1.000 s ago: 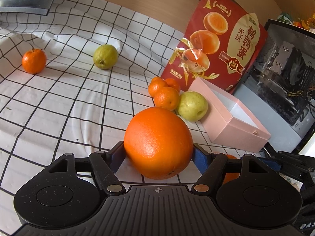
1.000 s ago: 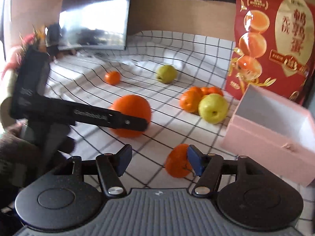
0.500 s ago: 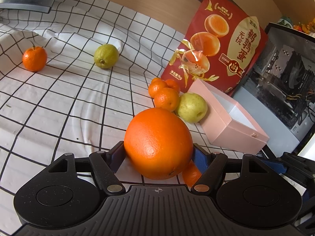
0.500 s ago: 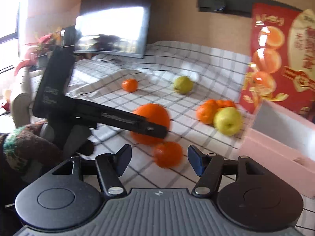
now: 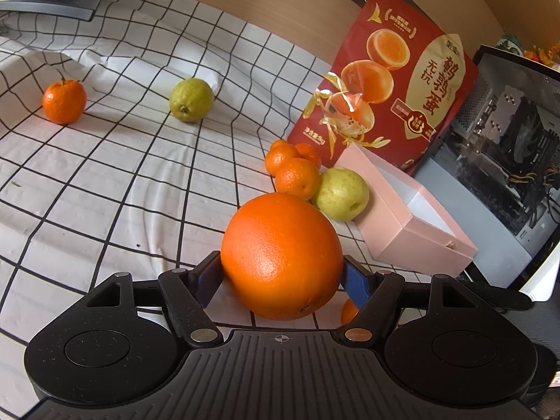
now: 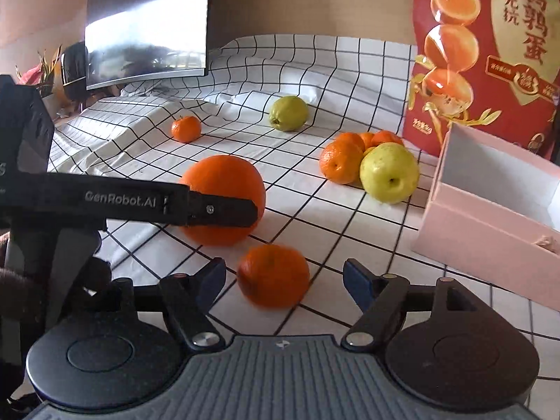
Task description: Organize fruits
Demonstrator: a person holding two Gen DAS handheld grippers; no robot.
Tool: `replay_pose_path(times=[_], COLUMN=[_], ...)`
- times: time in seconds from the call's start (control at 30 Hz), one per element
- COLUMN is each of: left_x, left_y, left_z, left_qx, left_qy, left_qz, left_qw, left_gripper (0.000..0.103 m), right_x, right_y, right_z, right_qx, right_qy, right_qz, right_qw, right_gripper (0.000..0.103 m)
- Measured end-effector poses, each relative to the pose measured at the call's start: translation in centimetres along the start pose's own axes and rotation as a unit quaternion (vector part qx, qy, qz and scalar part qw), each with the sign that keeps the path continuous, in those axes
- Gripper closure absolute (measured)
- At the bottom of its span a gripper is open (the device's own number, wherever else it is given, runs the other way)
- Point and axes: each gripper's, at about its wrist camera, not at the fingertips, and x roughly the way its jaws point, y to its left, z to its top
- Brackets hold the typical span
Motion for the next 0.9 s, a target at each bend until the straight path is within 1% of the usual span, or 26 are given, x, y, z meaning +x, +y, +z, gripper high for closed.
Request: replay_pose_path(times=[0.03,0.13,0.17,0.23,0.3,0.37,0.43,0.57,0.6,0.67,0.73,0.83,0.9], left_x=[0.0,0.1,0.2,0.2,0.5,1.0,1.7,2.5,2.5,2.6,2.8,3.1,3.0], left_y=[-0.1,-0.8,-1.3,-2.4,-3.2,-3.4,-3.3,-2.8,-2.8,-2.7,-2.5,-2.2,-2.0], left_z=[0.0,0.2,0.3,0.9,1.7,2.4,2.9,2.9,2.7,2.5,2.3,2.1,2.2], left_qx=[0.002,0.021,0.037,0.074,0.098,0.107,0.105,0.102,0.104,0.105,0.102,0.099,0.096], left_qy=[0.001,0.004,0.003,0.0,0.003,0.016,0.035,0.063,0.066,0.072,0.075,0.061,0.057], left_qz=[0.001,0.022,0.033,0.059,0.075,0.082,0.08,0.065,0.062,0.058,0.053,0.048,0.045], left_qw=[1.0,0.9995,0.9988,0.9955,0.9923,0.9907,0.9906,0.9906,0.9905,0.9902,0.9905,0.9921,0.9927], left_gripper=[0.026,0.023,0.023,0.024,0.024,0.024,0.023,0.022,0.022,0.022,0.024,0.024,0.024], right_x=[0.4,1.3,1.3,0.8,-0.1,-1.2,-2.4,-3.4,-3.5,-3.4,-3.1,-2.0,-1.2], right_y=[0.1,0.5,0.5,0.5,0.5,0.5,0.3,-0.8,-1.1,-1.5,-1.7,-2.0,-2.0], right_z=[0.1,0.2,0.1,0.0,-0.2,-0.4,-0.7,-1.1,-1.3,-1.5,-1.5,-1.3,-0.9], right_qx=[-0.001,-0.008,-0.009,-0.016,-0.023,-0.034,-0.046,-0.031,-0.024,-0.011,0.001,0.02,0.03], right_qy=[0.005,0.027,0.031,0.028,0.024,0.011,-0.001,-0.006,-0.006,-0.004,-0.001,0.004,0.014], right_qz=[0.0,-0.003,-0.001,-0.004,-0.005,-0.017,-0.028,-0.025,-0.02,-0.008,0.0,0.011,0.021], right_qw=[1.0,1.0,0.999,0.999,0.999,0.999,0.999,0.999,0.999,1.0,1.0,1.0,0.999], right_gripper=[0.031,0.05,0.052,0.054,0.055,0.055,0.055,0.055,0.055,0.051,0.045,0.037,0.037])
